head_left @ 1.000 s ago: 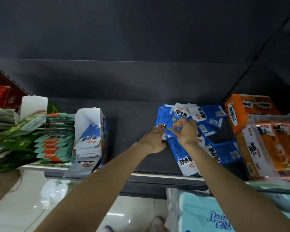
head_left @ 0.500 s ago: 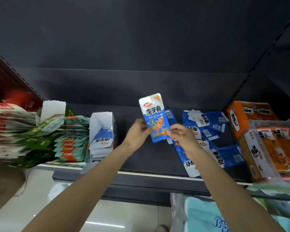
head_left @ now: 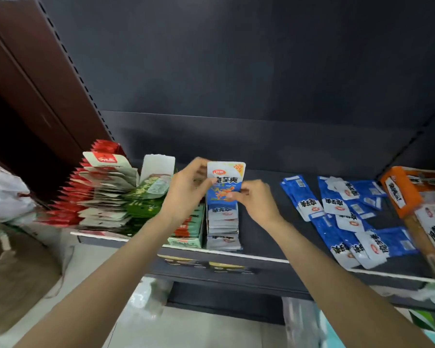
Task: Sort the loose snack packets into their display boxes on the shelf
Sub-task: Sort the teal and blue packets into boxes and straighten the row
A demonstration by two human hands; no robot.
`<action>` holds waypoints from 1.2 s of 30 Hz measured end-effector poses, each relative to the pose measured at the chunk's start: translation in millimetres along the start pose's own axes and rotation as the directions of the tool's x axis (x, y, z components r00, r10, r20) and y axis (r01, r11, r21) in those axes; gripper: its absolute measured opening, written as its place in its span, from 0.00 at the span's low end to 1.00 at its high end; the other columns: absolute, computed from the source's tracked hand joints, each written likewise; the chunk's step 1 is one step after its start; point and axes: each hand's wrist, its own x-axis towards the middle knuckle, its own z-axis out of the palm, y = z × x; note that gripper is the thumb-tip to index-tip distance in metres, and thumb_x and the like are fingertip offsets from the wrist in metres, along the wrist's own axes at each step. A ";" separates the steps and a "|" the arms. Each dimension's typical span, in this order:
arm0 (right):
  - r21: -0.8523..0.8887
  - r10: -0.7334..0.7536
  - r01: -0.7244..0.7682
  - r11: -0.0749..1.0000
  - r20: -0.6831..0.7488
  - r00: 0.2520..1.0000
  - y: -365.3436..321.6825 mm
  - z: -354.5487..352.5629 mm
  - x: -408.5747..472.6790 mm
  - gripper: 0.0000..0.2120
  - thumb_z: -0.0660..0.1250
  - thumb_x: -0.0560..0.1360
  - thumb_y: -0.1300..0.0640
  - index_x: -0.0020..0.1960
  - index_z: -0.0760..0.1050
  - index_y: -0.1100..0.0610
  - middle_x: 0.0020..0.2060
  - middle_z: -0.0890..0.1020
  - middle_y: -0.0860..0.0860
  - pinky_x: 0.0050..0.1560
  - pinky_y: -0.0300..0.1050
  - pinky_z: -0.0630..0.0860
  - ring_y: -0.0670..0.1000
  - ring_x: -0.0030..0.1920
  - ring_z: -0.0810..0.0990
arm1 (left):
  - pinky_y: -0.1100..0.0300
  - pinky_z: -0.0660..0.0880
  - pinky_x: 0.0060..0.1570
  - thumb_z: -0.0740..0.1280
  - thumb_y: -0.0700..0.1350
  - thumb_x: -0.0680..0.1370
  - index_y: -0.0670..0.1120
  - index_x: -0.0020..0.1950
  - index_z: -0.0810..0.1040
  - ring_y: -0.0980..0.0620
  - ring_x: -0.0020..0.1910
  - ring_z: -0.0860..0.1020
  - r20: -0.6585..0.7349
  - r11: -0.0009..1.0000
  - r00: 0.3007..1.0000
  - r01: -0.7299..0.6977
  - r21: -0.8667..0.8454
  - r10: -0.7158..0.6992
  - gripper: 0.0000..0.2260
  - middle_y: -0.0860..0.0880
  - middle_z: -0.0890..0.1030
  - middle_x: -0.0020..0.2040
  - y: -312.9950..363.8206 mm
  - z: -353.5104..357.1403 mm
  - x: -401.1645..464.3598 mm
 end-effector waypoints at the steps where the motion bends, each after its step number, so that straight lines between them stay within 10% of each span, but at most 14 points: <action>1: -0.064 -0.022 0.022 0.998 -0.004 1.000 -0.1 6.4 -1.6 0.09 0.72 0.72 0.59 0.47 0.82 0.66 0.42 0.84 0.60 0.44 0.53 0.78 0.57 0.44 0.83 | 0.59 0.78 0.46 0.66 0.40 0.77 0.47 0.49 0.75 0.57 0.45 0.81 0.034 0.998 0.999 -0.020 0.056 0.018 0.03 0.51 0.83 0.45 -5.2 -5.6 -0.7; 5: -0.281 -0.049 0.058 0.958 0.040 0.998 5.3 17.3 -8.8 0.09 0.68 0.75 0.61 0.53 0.81 0.62 0.46 0.83 0.57 0.45 0.50 0.77 0.54 0.44 0.81 | 0.53 0.77 0.46 0.62 0.41 0.79 0.45 0.54 0.78 0.46 0.46 0.80 0.235 0.859 0.968 -0.190 0.476 0.084 0.06 0.46 0.82 0.46 -24.1 -12.9 -6.6; 7: -0.266 -0.040 0.059 0.962 0.076 0.996 7.8 16.4 -12.1 0.09 0.68 0.74 0.65 0.53 0.81 0.61 0.48 0.83 0.54 0.48 0.43 0.76 0.50 0.45 0.80 | 0.54 0.70 0.52 0.58 0.44 0.81 0.47 0.57 0.78 0.47 0.55 0.75 0.362 0.620 0.922 -0.364 0.695 0.136 0.10 0.48 0.81 0.52 -29.4 -7.4 -9.1; 9: -0.218 -0.037 0.055 0.974 0.087 0.996 7.6 12.0 -15.4 0.10 0.67 0.74 0.68 0.52 0.82 0.59 0.48 0.84 0.51 0.49 0.33 0.71 0.45 0.45 0.78 | 0.54 0.63 0.54 0.56 0.47 0.81 0.47 0.58 0.77 0.47 0.60 0.69 0.483 0.371 0.865 -0.496 0.785 0.135 0.13 0.50 0.79 0.56 -29.2 0.3 -10.5; 12: -0.175 -0.017 0.028 0.984 0.063 0.998 11.9 -1.5 -17.7 0.12 0.65 0.74 0.70 0.52 0.82 0.58 0.48 0.84 0.50 0.51 0.32 0.71 0.44 0.48 0.79 | 0.53 0.61 0.53 0.54 0.52 0.81 0.46 0.57 0.78 0.46 0.59 0.67 0.532 0.266 0.843 -0.532 0.804 0.077 0.16 0.49 0.76 0.57 -23.3 16.0 -10.7; 17: -0.076 0.095 -0.100 0.992 -0.074 0.993 47.1 -35.2 -18.4 0.12 0.64 0.74 0.70 0.50 0.82 0.59 0.47 0.84 0.52 0.56 0.41 0.76 0.49 0.50 0.81 | 0.53 0.70 0.45 0.60 0.51 0.77 0.46 0.50 0.82 0.45 0.49 0.75 0.493 0.491 0.836 -0.543 0.681 0.241 0.14 0.48 0.81 0.46 -14.6 61.9 -2.6; 21: -0.163 0.269 -0.283 0.945 -0.106 0.957 97.4 -66.0 -15.8 0.13 0.63 0.76 0.66 0.58 0.78 0.60 0.55 0.81 0.55 0.58 0.40 0.72 0.52 0.56 0.79 | 0.53 0.69 0.58 0.58 0.45 0.80 0.45 0.61 0.75 0.46 0.58 0.71 0.478 0.757 0.875 -0.363 0.544 0.077 0.13 0.46 0.77 0.57 0.4 123.6 14.9; 30: -0.287 0.479 -0.449 0.846 0.039 0.877 181.3 -107.1 11.1 0.31 0.63 0.78 0.60 0.76 0.53 0.60 0.74 0.61 0.58 0.72 0.46 0.57 0.56 0.74 0.59 | 0.53 0.55 0.73 0.61 0.43 0.78 0.46 0.78 0.43 0.46 0.76 0.52 0.599 0.782 0.719 -0.126 0.611 -0.352 0.34 0.49 0.46 0.78 -19.9 247.1 67.9; 36: -0.122 0.524 -0.518 0.847 0.016 0.852 194.0 -104.4 21.4 0.24 0.66 0.75 0.62 0.69 0.65 0.58 0.61 0.74 0.60 0.59 0.47 0.73 0.58 0.60 0.75 | 0.56 0.53 0.73 0.64 0.51 0.78 0.45 0.78 0.47 0.49 0.76 0.51 0.567 0.790 0.722 -0.045 0.611 -0.398 0.36 0.47 0.47 0.78 -26.9 264.8 69.2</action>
